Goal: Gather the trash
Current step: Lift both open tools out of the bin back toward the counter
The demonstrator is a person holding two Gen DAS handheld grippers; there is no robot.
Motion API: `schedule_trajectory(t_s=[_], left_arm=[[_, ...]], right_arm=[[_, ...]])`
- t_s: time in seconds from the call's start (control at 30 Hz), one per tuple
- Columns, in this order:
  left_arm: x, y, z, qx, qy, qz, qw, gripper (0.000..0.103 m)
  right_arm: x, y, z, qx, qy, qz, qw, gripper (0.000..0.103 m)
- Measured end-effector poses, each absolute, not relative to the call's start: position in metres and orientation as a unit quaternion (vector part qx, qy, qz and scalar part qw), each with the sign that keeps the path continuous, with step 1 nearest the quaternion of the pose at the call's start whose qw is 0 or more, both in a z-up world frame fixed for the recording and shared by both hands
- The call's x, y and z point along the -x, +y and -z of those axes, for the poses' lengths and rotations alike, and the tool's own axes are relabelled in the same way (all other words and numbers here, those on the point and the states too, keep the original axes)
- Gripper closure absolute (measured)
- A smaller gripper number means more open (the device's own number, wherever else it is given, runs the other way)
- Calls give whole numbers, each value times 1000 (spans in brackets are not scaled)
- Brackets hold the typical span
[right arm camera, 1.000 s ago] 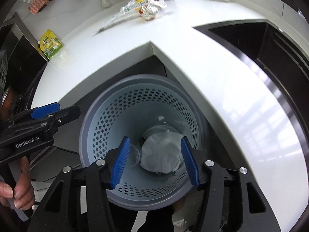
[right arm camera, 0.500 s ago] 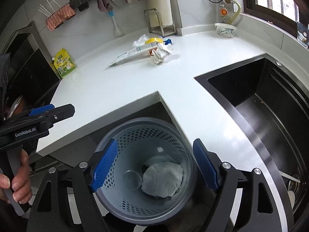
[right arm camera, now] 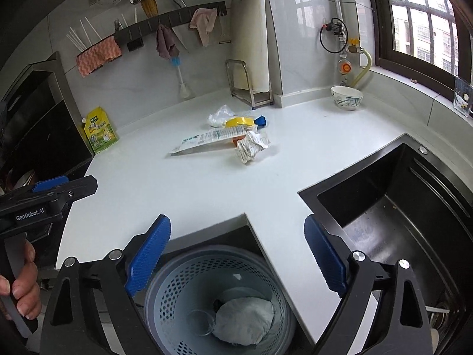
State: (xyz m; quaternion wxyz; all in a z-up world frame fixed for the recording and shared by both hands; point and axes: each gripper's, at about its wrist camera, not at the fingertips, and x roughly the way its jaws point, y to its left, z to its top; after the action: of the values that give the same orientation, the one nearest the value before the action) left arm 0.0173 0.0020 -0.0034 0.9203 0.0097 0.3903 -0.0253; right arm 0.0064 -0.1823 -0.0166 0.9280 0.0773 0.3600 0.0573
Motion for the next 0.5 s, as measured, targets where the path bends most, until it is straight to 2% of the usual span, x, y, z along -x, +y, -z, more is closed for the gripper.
schedule_trajectory(t_s=[0.5], left_arm=[[-112,31,10,-28,384,78,919,11]], right_arm=[[-92,-161,26,-98,368,8,925,16]])
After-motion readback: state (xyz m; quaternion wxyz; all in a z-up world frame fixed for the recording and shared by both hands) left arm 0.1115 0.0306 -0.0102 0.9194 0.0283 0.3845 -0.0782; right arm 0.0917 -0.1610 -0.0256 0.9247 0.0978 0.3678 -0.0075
